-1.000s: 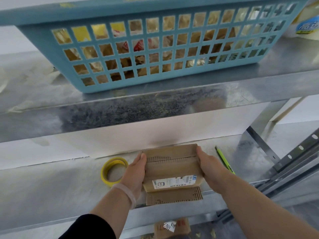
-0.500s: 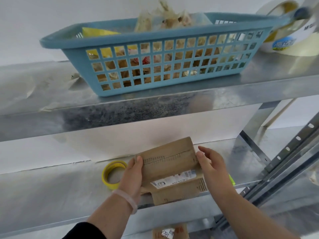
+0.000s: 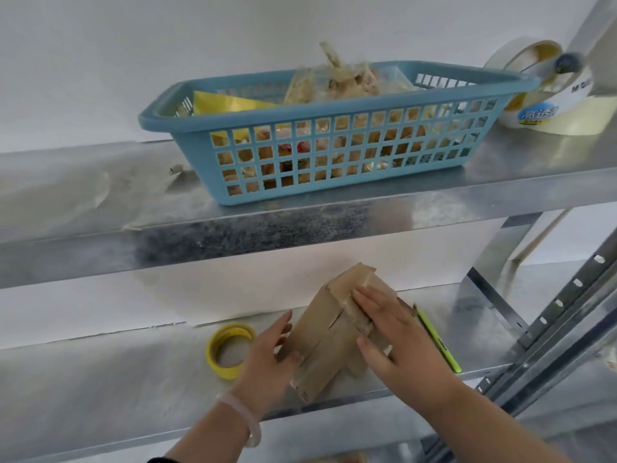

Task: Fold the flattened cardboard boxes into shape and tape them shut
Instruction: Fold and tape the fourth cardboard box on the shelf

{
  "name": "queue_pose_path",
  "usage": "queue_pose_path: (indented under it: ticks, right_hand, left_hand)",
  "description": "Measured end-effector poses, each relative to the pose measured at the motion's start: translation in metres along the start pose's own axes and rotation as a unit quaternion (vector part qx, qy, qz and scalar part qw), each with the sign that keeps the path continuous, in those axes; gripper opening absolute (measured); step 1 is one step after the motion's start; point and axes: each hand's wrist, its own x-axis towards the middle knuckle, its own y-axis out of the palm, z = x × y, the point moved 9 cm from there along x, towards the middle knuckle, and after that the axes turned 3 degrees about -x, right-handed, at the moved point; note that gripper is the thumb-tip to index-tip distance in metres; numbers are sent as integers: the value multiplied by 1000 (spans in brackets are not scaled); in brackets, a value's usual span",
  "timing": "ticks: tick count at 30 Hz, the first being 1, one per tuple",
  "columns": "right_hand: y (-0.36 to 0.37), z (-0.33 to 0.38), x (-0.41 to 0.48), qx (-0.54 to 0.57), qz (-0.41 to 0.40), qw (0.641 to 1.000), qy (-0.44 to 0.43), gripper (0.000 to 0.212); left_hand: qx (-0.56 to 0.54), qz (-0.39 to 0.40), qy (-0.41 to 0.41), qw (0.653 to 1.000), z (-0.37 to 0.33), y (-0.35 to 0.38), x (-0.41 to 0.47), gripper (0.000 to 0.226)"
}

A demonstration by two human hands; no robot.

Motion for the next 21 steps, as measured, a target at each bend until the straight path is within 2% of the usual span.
queue_pose_path:
  ticks: [2, 4, 6, 9, 12, 14, 16, 19, 21]
  right_hand:
    - [4, 19, 3, -32, -7, 997, -75, 54]
    - [8, 35, 5, -67, -10, 987, -147, 52]
    - [12, 44, 6, -97, 1, 975, -197, 51]
    - [28, 37, 5, -138, 30, 965, -221, 49]
    - [39, 27, 4, -153, 37, 969, -192, 52]
    - [40, 27, 6, -157, 32, 972, -171, 49]
    - [40, 31, 10, -165, 34, 971, -168, 44]
    - [40, 36, 14, -173, 41, 966, -189, 40]
    - [38, 42, 11, -175, 41, 962, -206, 39]
  left_hand:
    - [4, 29, 73, 997, -19, 4, -6, 58]
    - [18, -5, 124, 992, -26, -3, -9, 51]
    - [25, -32, 139, 989, -23, -10, -12, 49]
    - [64, -22, 110, 992, -13, -8, -17, 57]
    - [75, 25, 85, 993, -3, -3, -17, 60]
    - [94, 3, 79, 992, 3, -17, -15, 56]
    - [122, -55, 74, 988, 11, -41, -13, 50]
    - [228, -125, 13, 965, 35, -77, -11, 49]
    - [288, -131, -4, 949, 45, -89, -9, 52]
